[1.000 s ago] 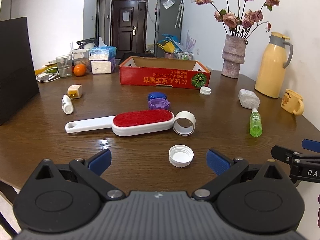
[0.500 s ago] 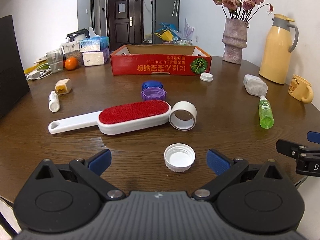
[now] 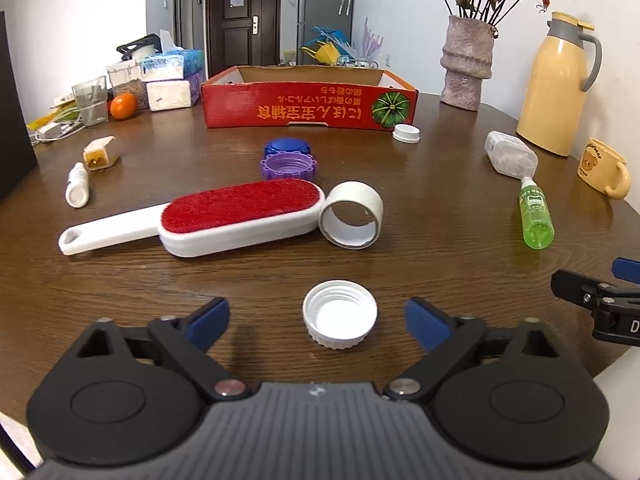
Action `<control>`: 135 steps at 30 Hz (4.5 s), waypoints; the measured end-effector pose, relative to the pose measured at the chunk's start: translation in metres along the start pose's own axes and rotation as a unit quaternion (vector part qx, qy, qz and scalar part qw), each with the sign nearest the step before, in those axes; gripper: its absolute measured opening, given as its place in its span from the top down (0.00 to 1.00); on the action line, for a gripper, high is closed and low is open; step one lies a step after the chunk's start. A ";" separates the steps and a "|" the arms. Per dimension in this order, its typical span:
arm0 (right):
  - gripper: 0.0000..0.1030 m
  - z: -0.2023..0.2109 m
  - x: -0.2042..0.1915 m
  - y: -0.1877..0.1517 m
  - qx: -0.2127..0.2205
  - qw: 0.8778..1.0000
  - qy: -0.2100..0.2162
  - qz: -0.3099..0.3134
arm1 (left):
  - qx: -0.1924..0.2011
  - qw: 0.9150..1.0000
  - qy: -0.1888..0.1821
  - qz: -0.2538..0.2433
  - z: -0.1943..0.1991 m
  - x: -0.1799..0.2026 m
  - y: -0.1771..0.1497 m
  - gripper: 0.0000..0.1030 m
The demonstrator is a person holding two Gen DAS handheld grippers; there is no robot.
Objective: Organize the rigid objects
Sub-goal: 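Close left tool on white cap while right tool nears green spray bottle, then lift the white cap with the left tool while the right tool grasps the green spray bottle, then carry the white cap and green spray bottle over the cardboard box with both tools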
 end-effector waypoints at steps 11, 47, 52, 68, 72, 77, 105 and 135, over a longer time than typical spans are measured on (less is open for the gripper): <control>0.00 -0.008 0.002 0.001 -0.003 1.000 -0.001 -0.002 | -0.002 1.000 -0.004 -0.015 -0.008 0.006 0.000 0.60; 0.00 -0.051 0.009 0.051 -0.005 0.999 -0.038 -0.003 | 0.057 0.998 -0.002 0.003 -0.008 -0.016 0.059 0.60; 0.00 -0.068 0.017 0.060 -0.019 0.998 -0.057 -0.019 | 0.062 0.998 -0.005 0.009 -0.011 -0.021 0.066 0.60; 0.42 -0.104 0.027 0.060 -0.049 0.995 -0.059 -0.062 | 0.062 0.998 0.000 0.019 -0.017 -0.039 0.074 0.60; 0.48 -0.104 0.026 0.060 -0.047 0.995 -0.055 -0.062 | 0.062 0.998 0.003 0.020 -0.017 -0.041 0.074 0.60; 0.59 -0.101 0.028 0.058 -0.044 0.996 -0.063 -0.055 | 0.063 0.998 0.002 0.023 -0.017 -0.044 0.076 0.60; 0.71 -0.066 -0.011 0.092 0.032 0.999 -0.007 -0.035 | 0.094 0.995 -0.002 0.035 0.001 -0.058 0.112 0.60; 0.71 -0.098 -0.081 0.181 0.086 0.995 0.051 -0.006 | 0.125 0.992 -0.005 0.032 -0.035 -0.051 0.199 0.60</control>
Point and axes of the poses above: each gripper's, at about its wrist camera, not at the fingertips, and z roughly against the way its jaws point, x to its right, y to its top, the point moved 7 cm from there along -z, roughly the way its jaws point, and after that the axes turned 3 degrees about -x, right-handed, at the moved point
